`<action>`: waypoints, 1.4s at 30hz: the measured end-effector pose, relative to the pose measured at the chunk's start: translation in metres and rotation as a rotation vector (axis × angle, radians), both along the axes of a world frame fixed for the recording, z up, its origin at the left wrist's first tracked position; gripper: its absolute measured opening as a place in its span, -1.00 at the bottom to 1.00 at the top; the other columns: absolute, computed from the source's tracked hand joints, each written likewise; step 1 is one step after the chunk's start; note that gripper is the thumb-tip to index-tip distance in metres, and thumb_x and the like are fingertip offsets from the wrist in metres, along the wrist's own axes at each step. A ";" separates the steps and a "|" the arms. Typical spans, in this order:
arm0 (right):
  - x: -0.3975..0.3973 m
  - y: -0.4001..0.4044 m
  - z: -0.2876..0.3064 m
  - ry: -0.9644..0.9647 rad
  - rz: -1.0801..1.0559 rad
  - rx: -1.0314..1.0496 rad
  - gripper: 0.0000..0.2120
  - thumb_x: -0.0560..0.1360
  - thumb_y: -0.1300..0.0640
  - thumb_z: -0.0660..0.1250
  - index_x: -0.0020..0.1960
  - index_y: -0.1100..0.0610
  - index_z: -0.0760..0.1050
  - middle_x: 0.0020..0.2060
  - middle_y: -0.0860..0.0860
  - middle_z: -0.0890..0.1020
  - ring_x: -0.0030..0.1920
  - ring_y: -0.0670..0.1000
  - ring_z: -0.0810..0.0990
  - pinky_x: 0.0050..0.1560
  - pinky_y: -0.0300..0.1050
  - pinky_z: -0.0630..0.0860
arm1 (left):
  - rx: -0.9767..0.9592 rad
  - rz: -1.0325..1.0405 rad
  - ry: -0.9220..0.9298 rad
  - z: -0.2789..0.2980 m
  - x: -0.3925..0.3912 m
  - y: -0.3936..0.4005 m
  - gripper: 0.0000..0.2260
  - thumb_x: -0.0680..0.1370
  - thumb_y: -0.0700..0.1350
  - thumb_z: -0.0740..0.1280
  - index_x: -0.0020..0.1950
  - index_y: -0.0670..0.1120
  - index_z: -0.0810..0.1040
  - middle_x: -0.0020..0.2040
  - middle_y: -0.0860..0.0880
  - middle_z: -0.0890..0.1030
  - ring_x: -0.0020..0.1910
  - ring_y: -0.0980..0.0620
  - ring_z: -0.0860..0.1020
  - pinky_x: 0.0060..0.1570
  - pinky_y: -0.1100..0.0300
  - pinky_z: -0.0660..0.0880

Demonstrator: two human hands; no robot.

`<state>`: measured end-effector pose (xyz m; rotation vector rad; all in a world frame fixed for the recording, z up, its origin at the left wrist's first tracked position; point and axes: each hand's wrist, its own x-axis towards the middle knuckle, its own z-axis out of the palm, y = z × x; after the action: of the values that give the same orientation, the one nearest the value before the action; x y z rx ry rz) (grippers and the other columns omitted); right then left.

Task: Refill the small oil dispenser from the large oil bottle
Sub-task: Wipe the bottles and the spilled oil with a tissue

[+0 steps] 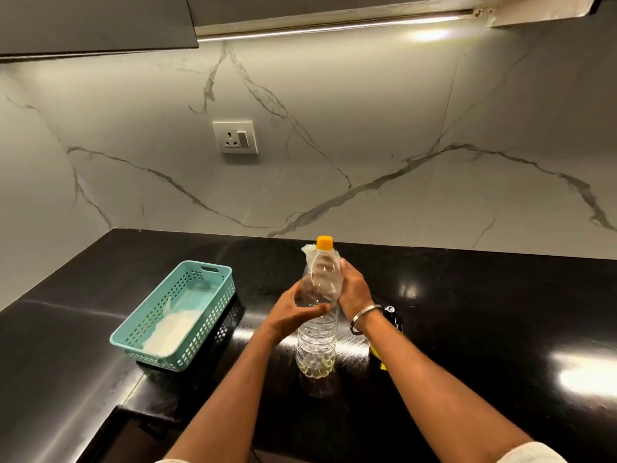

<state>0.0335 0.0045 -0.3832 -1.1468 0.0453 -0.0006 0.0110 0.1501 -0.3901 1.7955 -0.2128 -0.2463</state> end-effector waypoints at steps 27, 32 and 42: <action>0.008 -0.001 0.010 0.067 -0.046 0.025 -0.67 0.62 0.05 0.09 0.22 0.17 0.51 0.12 0.25 0.60 0.15 0.26 0.56 0.21 0.21 0.48 | 0.075 0.005 -0.100 0.019 0.036 -0.007 -0.31 0.35 -0.05 0.57 0.37 0.15 0.30 0.26 0.00 0.24 0.28 -0.06 0.43 0.27 -0.02 0.48; 0.002 -0.005 0.019 0.179 0.143 0.107 -0.56 0.64 -0.05 -0.03 0.14 0.18 0.54 -0.01 0.19 0.63 -0.02 0.13 0.60 -0.01 -0.02 0.55 | -0.064 -0.045 -0.009 0.032 0.043 -0.001 -0.22 0.29 -0.11 0.61 0.42 0.08 0.32 0.35 -0.05 0.20 0.30 -0.09 0.43 0.18 0.03 0.55; 0.003 -0.004 0.024 0.188 0.271 0.081 -0.57 0.59 -0.05 0.09 0.23 0.21 0.53 0.09 0.24 0.60 0.10 0.22 0.54 0.24 0.19 0.41 | -0.138 -0.021 -0.002 0.037 0.044 0.003 -0.24 0.18 0.09 0.66 0.31 0.16 0.43 0.39 -0.19 0.29 0.30 -0.16 0.46 0.17 -0.03 0.55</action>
<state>0.0362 0.0007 -0.3596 -1.0623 0.0563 0.3471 0.0552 0.1528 -0.3532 1.6577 -0.2440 -0.2390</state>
